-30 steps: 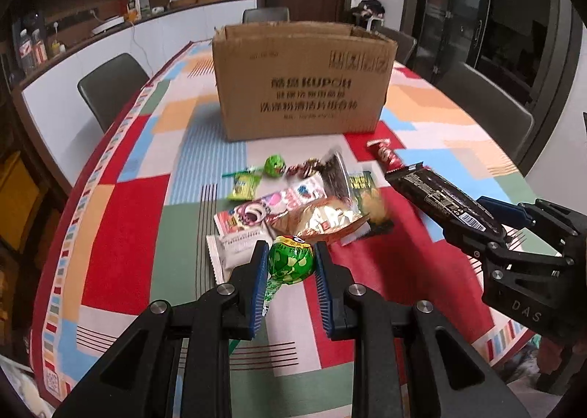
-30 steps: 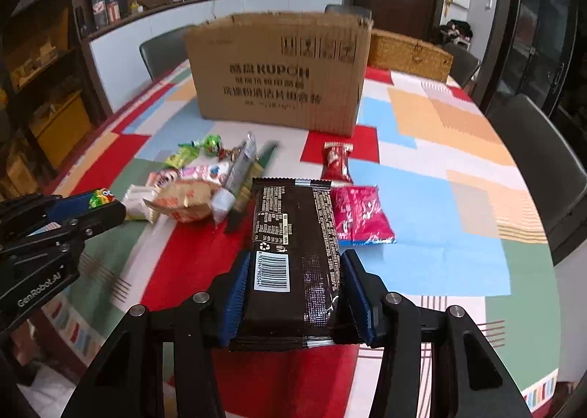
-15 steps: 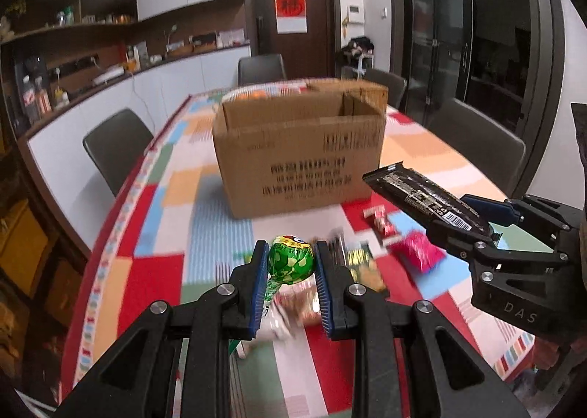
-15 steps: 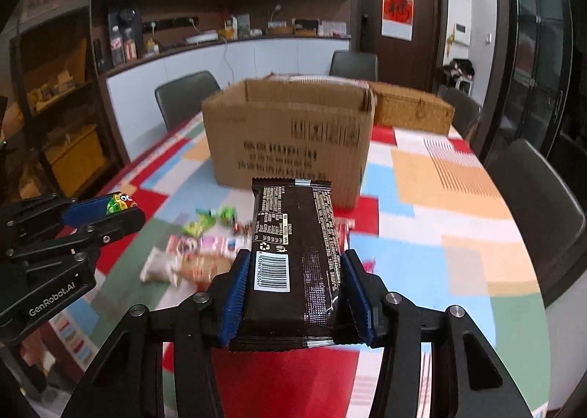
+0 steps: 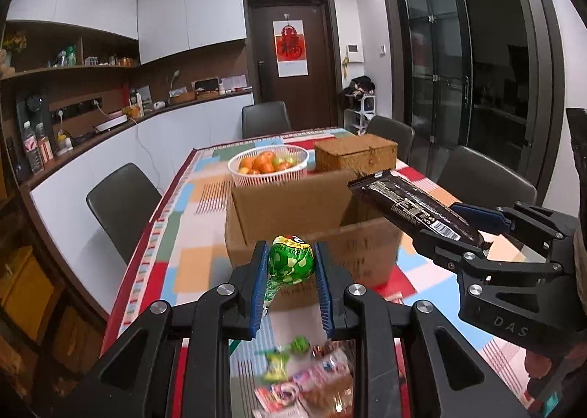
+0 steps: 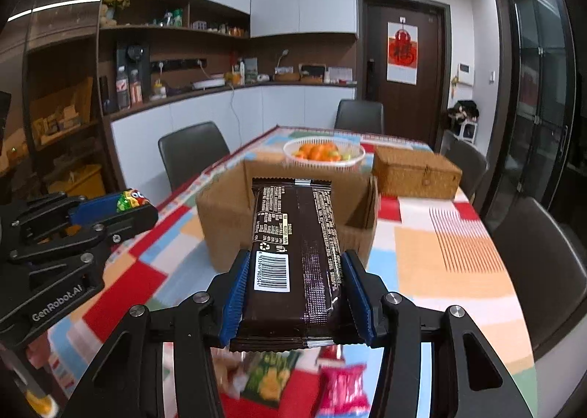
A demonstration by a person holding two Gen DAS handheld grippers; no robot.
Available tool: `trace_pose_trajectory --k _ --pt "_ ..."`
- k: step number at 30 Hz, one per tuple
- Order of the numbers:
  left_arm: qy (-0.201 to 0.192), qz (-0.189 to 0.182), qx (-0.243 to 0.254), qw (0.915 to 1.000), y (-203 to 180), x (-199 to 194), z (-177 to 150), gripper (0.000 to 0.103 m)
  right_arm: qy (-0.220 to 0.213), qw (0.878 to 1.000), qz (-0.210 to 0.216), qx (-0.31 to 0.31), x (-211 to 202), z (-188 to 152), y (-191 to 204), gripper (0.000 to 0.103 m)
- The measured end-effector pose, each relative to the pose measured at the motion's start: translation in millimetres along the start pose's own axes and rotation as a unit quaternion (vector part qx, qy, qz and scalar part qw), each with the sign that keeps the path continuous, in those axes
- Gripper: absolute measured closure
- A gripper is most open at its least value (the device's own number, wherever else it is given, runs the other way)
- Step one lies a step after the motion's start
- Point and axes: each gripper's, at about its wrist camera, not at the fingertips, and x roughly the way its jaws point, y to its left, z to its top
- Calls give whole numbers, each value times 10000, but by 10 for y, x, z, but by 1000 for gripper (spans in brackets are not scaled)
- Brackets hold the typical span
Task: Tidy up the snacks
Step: 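Carry both snacks over the cardboard box and open both tools to drop them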
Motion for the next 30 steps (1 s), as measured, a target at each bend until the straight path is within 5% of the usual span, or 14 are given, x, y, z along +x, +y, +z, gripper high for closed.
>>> trace_pose_trajectory --k 14,21,28,30 --pt "159 -360 -385 9985 305 776 625 78 -148 9998 -150 -11 495 596 -142 52" --pt "348 -336 -455 9978 368 1244 742 78 216 9995 -71 203 920 778 -327 52" --pt "940 -276 -411 9943 336 1698 711 77 685 9969 -60 371 1320 741 -452 52" --pt "1063 -233 -404 9932 336 1745 696 65 767 9963 -63 383 1394 722 -462 52"
